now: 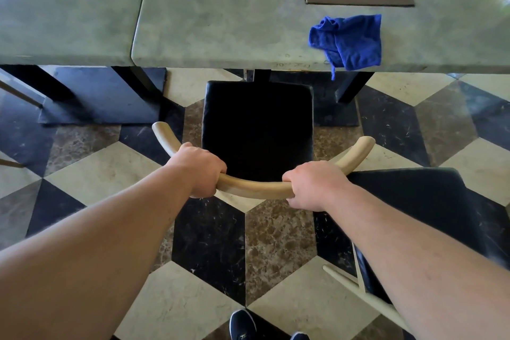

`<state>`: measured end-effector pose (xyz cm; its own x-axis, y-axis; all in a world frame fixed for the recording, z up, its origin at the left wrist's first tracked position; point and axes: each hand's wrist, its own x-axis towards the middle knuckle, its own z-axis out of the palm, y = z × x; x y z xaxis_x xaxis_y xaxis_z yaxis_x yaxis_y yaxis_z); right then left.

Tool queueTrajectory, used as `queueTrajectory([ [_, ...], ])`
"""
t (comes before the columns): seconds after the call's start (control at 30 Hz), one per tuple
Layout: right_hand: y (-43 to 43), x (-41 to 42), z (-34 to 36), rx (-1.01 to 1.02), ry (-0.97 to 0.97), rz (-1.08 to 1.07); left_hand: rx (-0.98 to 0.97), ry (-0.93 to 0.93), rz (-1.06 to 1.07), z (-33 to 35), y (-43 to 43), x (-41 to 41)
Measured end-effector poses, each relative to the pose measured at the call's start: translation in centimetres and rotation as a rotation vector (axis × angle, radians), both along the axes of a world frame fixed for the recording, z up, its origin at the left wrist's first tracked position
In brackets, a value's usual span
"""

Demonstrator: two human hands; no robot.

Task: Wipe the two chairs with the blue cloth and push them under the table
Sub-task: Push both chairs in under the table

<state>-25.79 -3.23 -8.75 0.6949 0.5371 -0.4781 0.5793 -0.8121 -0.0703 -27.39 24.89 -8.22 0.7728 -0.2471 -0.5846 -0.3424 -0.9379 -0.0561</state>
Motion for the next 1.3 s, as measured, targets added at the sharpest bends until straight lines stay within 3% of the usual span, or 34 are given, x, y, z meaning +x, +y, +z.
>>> queueTrajectory([
  [0.5,0.1,-0.3,0.2,-0.023,0.024,-0.048,0.038,-0.051,0.058,0.8,-0.7,-1.1],
  [0.67,0.1,-1.4,1.1,-0.027,-0.115,-0.004,0.079,-0.210,0.222,1.0,-2.6,-3.7],
  [0.77,-1.4,-3.1,2.3,0.044,-0.191,0.024,-0.021,-0.168,0.257,2.3,-5.4,-5.6],
  [1.1,-20.7,-9.7,7.2,-0.034,-0.150,-0.072,-0.325,-0.197,0.175,5.9,-25.6,-10.9],
  [1.3,-34.1,-14.6,8.5,-0.100,-0.126,-0.164,-0.410,-0.085,0.115,5.9,-38.3,-14.0],
])
